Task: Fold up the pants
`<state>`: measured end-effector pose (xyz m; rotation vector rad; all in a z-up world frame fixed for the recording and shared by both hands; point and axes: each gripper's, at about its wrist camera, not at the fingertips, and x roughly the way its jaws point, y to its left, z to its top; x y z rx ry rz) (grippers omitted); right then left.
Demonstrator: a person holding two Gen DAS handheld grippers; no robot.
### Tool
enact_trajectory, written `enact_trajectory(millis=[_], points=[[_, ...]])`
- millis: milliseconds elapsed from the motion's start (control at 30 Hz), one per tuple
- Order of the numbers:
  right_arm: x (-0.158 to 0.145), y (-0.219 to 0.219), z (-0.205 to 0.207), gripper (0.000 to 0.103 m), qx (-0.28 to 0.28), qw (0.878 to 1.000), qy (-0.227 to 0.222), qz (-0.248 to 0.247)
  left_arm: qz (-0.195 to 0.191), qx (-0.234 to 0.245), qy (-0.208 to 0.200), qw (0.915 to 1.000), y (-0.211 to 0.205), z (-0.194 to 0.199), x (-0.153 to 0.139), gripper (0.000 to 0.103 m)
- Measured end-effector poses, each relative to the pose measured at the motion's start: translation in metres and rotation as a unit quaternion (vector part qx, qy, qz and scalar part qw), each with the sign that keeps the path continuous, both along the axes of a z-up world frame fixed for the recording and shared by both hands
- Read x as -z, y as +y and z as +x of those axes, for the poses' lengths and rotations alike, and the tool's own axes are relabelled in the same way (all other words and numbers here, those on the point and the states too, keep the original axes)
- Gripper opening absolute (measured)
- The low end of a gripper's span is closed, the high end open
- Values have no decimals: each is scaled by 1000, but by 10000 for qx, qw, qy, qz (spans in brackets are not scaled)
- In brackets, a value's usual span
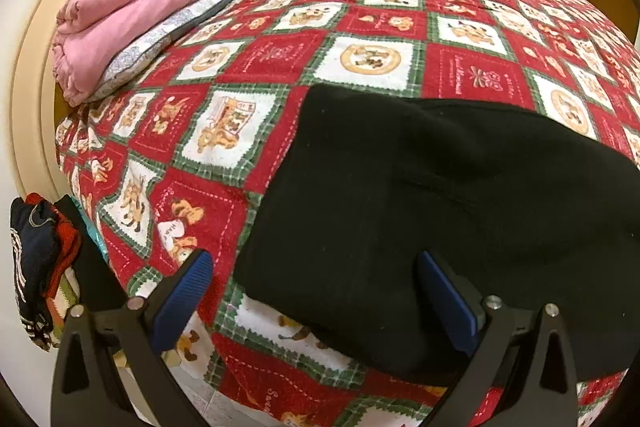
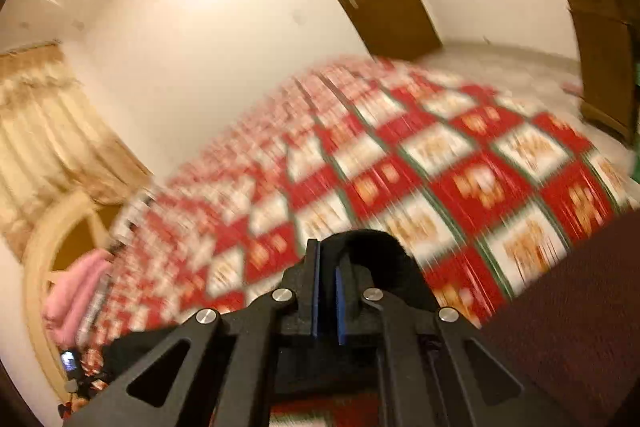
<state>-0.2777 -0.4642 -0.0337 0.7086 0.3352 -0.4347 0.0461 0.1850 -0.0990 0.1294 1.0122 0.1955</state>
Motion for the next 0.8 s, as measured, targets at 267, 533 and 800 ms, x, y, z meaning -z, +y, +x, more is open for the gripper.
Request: enact_trajectory(millis=[267,533,800], points=[[64,-56,7,7,1500,9718,1819,-8,7,-102,-13,9999,-1,-1,0,103],[42,-1,-5,7,1112,9836,1401,240,55,-114,-72,9999,-3,0,1,103],[64,145,82,7,-1266,9831,977,897,-70,188,-184,9996,-11,-16,-12,103]])
